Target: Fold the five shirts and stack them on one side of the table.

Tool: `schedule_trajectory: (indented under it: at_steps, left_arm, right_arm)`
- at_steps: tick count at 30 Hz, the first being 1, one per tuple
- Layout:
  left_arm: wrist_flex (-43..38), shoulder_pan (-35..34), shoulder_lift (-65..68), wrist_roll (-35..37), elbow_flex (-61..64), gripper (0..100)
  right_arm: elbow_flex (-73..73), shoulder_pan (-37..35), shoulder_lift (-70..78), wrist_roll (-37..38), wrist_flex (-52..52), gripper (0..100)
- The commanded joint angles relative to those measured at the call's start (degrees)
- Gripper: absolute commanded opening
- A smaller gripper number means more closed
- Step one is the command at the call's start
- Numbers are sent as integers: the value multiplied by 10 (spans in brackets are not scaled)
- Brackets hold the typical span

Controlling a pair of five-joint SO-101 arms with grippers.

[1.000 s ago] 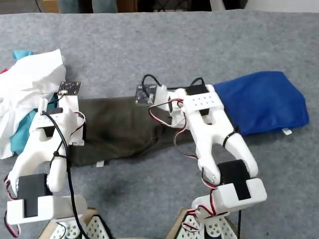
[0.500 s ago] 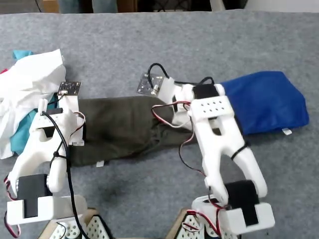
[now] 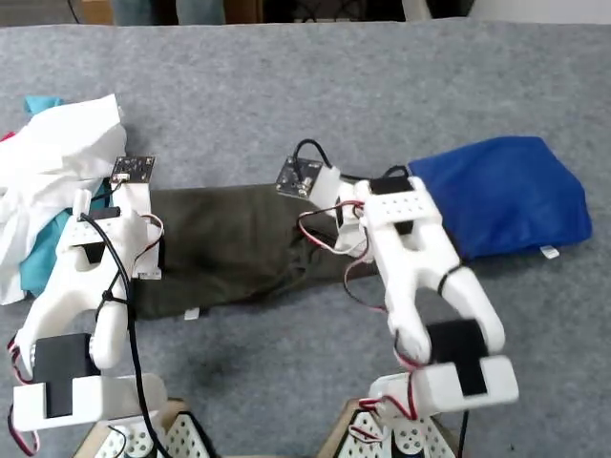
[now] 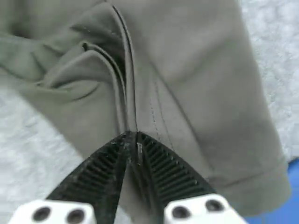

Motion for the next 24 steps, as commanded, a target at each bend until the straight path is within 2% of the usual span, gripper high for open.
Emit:
schedule_trajectory:
  at_steps: [1, 4, 9, 11, 17, 21, 24]
  left_arm:
    - [-7, 6, -13, 4, 0, 30]
    - [-7, 6, -13, 4, 0, 30]
    - [-7, 6, -12, 4, -1, 30]
    - [-7, 6, -12, 4, -1, 30]
    - [-7, 6, -12, 4, -1, 30]
    - [-8, 6, -12, 4, -2, 30]
    - [-8, 6, -12, 4, -2, 30]
  right_arm:
    - [-76, 17, 58, -4, -17, 15]
    - [-153, 30, 117, -15, -17, 15]
    - [-279, 46, 165, -117, -7, 15]
    - [-311, 48, 160, -134, 22, 15]
    - [-385, 45, 126, -130, 202, 15]
    - [-393, 40, 119, -62, 345, 15]
    - [-385, 40, 119, -47, 392, 15]
